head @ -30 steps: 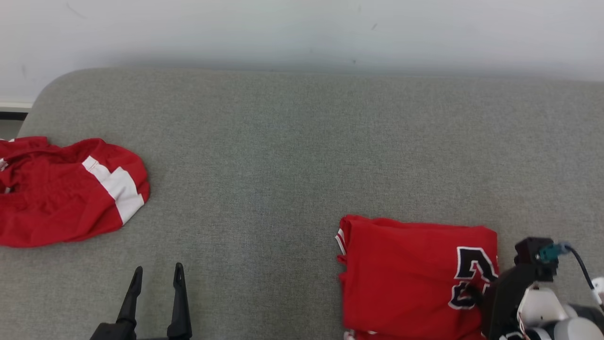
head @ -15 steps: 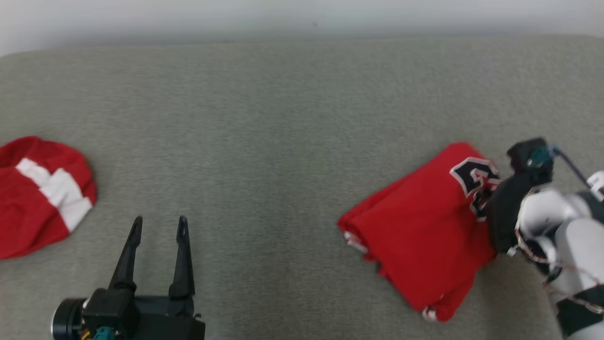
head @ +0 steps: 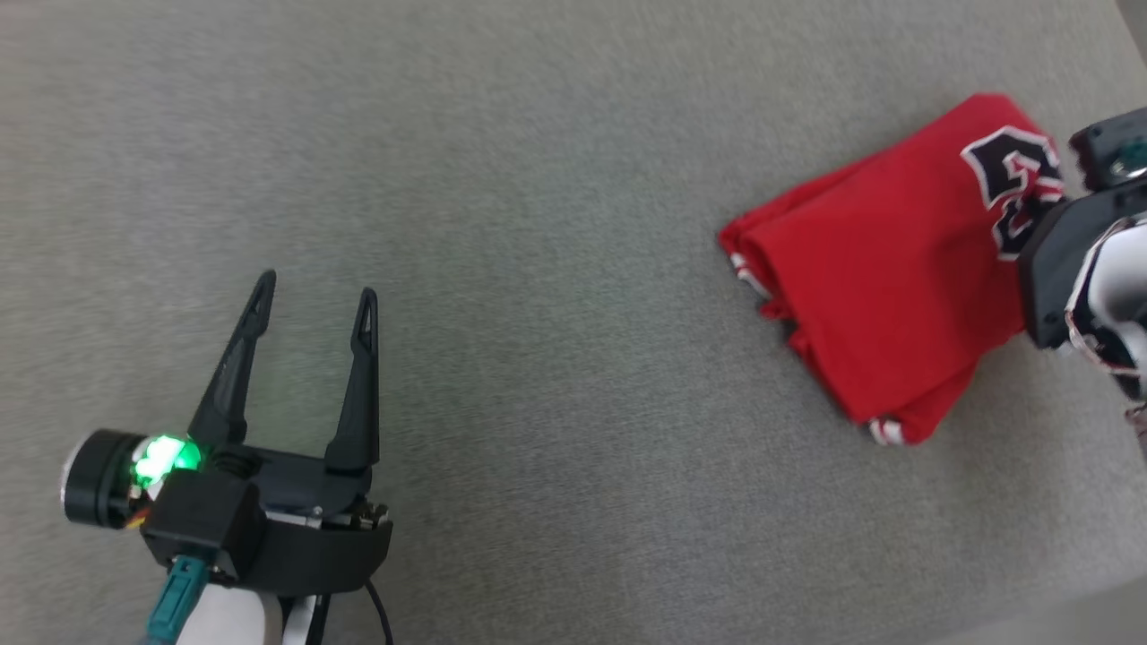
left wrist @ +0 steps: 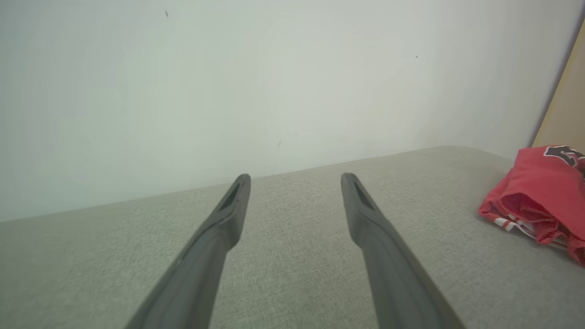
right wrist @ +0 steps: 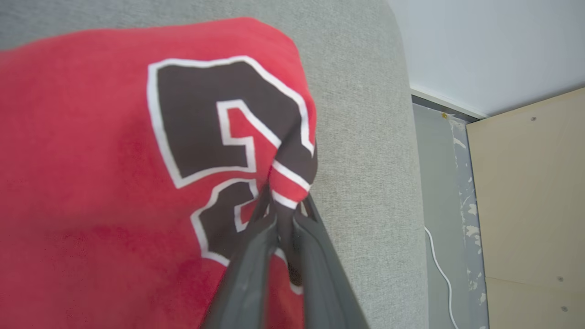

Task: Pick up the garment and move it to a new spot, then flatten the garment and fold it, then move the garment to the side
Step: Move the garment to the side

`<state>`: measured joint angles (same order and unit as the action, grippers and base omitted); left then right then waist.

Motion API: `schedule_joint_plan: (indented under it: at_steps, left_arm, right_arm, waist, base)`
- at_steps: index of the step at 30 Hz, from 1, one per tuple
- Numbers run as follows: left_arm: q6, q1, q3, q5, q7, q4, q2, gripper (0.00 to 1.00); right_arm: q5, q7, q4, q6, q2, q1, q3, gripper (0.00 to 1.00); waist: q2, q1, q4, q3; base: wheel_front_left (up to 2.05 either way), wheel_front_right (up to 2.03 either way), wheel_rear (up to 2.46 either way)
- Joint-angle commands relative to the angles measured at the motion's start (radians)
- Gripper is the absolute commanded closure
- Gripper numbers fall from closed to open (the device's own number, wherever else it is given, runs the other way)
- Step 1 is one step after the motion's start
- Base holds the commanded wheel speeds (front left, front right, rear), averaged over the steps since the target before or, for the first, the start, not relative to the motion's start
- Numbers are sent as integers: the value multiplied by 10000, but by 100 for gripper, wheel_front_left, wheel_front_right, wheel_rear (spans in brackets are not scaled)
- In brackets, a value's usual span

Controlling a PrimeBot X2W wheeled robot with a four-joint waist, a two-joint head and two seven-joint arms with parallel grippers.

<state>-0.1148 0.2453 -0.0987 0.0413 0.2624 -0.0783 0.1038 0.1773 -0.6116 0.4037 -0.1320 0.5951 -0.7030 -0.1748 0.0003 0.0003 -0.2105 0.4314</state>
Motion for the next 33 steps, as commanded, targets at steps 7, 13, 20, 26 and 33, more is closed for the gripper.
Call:
schedule_joint_plan:
  at_steps: [7,13,20,26,33]
  left_arm:
    - [-74,588,-340,-191,31,-319,453,0]
    - [-99,717,-444,-228,31,-390,689,0]
    - [-109,687,-590,-151,18,-168,758,0]
    - [-69,654,-598,-57,17,-72,712,0]
    - [41,492,-613,136,29,-60,352,0]
  right_arm:
    - [-507,1784,1204,29,105,-1021,656,100]
    - [-1109,3328,2199,29,-118,-1597,1456,100]
    - [-1629,4676,3216,29,-305,-2106,1731,98]
    - [-2202,5215,3813,29,-623,-2372,1900,0]
    - [-2004,6024,3743,29,-976,-1816,2134,0]
  waist:
    - [-3,-3,-1520,1702]
    - [-3,-3,-1735,1989]
    - [-3,-3,-1720,2044]
    - [-3,-3,-1576,1779]
    - [-3,-3,-958,742]
  base:
    - [0,0,0]
    - [0,0,0]
    - [0,0,0]
    - [0,0,0]
    - [0,0,0]
